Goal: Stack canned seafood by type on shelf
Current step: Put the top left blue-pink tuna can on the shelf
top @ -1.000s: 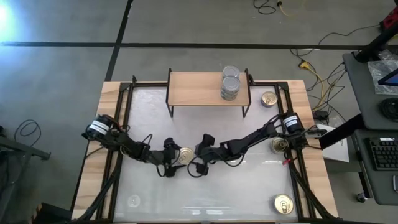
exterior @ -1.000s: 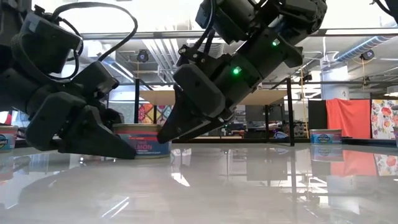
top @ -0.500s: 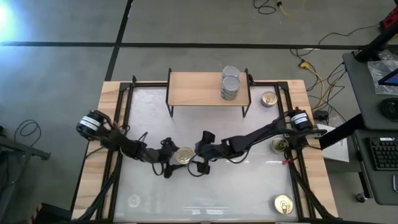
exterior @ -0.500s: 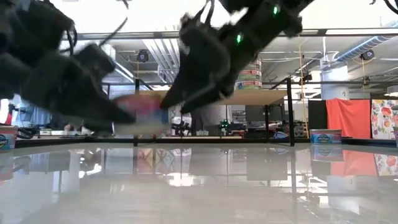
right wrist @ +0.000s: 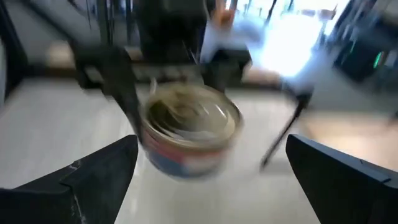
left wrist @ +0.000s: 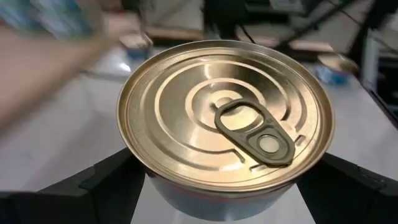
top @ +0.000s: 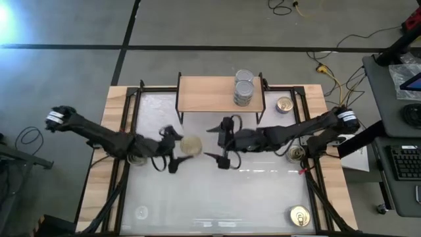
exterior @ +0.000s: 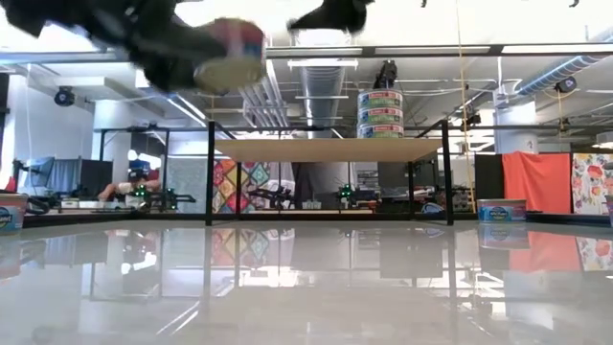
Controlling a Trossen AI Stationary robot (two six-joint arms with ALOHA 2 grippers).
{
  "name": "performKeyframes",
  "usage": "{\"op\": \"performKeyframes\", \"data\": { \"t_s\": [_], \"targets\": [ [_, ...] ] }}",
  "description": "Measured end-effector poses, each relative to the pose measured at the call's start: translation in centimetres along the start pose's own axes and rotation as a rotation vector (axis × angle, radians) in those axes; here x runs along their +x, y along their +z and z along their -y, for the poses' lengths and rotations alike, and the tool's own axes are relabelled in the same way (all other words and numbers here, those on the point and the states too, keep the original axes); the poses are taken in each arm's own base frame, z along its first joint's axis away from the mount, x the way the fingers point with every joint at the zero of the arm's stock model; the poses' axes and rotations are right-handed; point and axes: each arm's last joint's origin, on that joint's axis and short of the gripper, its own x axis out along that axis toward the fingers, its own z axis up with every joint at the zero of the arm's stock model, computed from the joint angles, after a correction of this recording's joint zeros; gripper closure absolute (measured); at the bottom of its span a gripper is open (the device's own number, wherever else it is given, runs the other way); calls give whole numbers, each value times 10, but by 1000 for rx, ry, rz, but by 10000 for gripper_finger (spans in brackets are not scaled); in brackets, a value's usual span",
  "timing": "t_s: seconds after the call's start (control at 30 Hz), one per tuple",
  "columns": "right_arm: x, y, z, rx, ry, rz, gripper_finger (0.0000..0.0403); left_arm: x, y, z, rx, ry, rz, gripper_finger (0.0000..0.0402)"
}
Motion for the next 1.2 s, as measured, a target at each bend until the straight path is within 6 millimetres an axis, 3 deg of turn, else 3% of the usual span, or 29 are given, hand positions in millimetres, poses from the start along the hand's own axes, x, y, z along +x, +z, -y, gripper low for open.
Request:
{"op": "performKeyframes", "data": {
  "t_s": [0.1, 0.27, 0.37, 0.47, 0.63, 0.8, 1.03, 1.2],
  "targets": [
    [-3, 12, 13, -49, -18, 67, 3, -7, 32, -21, 60, 62, 33, 55],
    [1, 31, 49, -32, -35, 106, 3, -8, 67, -72, 100, 125, -13, 55],
    [2, 46, 76, -12, -19, 122, 10, -4, 78, -105, 115, 139, -50, 55],
    [10, 51, 102, 12, 4, 120, 36, 4, 76, -136, 103, 134, -113, 55],
    [30, 45, 141, 52, -36, 48, 103, 14, 80, -176, 94, 106, -119, 55],
    [55, 35, 166, 42, -40, 11, 180, 25, 75, -196, 126, 115, -176, 54],
    [75, 32, 208, 68, -120, -20, 281, 39, 75, -216, 119, 106, -203, 54],
    [93, 24, 226, 100, -132, -112, 338, 49, 73, -227, 77, 109, -253, 54]
  ]
}}
